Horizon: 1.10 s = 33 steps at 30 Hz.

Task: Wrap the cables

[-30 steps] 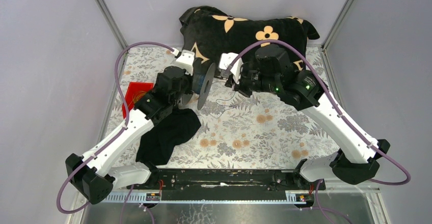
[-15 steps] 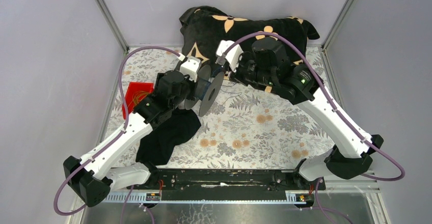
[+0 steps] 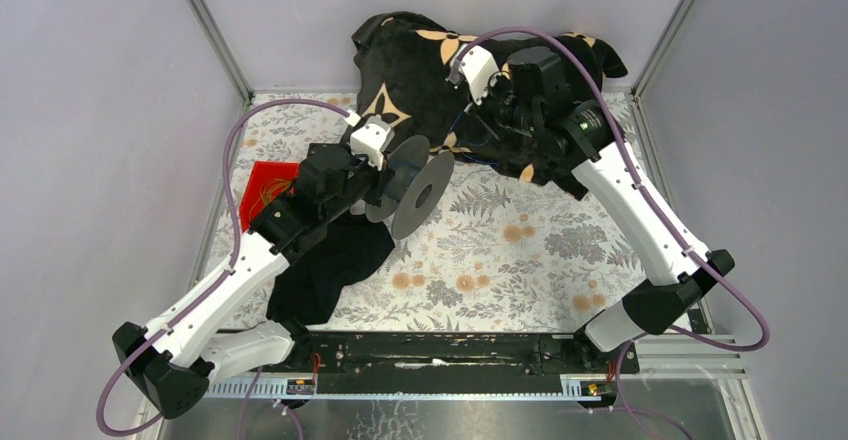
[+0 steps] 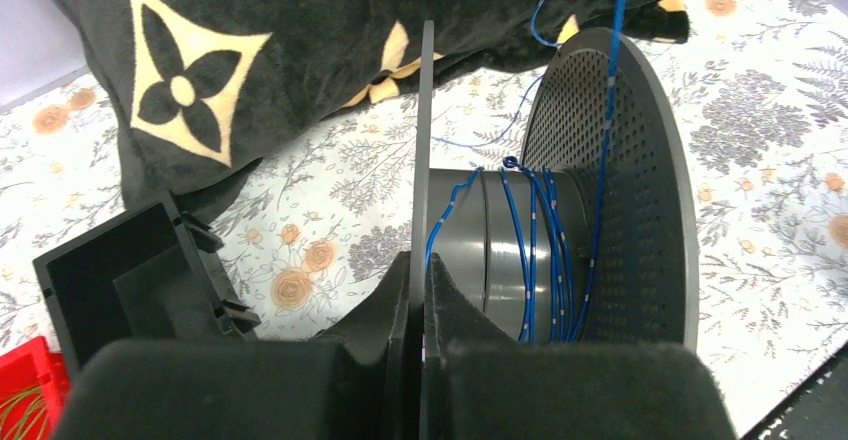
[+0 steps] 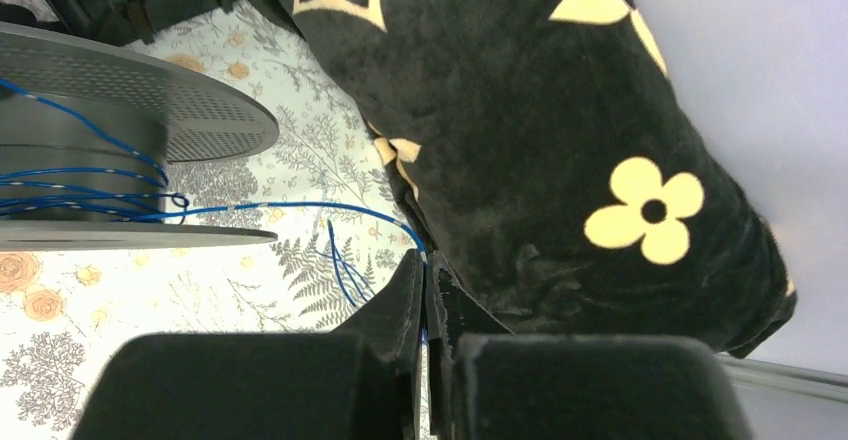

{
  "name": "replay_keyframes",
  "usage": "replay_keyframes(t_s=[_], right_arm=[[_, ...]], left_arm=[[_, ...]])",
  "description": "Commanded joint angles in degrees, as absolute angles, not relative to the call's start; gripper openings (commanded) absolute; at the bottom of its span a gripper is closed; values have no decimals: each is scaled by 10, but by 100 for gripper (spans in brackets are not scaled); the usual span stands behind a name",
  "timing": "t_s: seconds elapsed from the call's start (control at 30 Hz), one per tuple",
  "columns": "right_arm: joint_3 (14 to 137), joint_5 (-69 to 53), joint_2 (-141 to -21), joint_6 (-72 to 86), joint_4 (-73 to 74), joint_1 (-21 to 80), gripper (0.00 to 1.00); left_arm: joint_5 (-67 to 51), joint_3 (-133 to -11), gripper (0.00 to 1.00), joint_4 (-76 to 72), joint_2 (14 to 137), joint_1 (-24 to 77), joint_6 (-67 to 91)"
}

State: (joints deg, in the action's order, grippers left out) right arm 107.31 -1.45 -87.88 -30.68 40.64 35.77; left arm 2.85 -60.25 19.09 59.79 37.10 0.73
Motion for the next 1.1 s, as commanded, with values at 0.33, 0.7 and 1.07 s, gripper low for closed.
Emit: replay_keyframes(t_s=[0.33, 0.7, 1.07], right_arm=[[948, -104, -887, -278, 342, 286, 3], [818, -272, -867, -221, 300, 264, 12], [731, -422, -831, -195, 229, 260, 22]], left_arm=[[-52, -663, 0, 174, 589, 338, 87], [-16, -726, 0, 194, 614, 305, 203], [-32, -732, 0, 198, 618, 265, 266]])
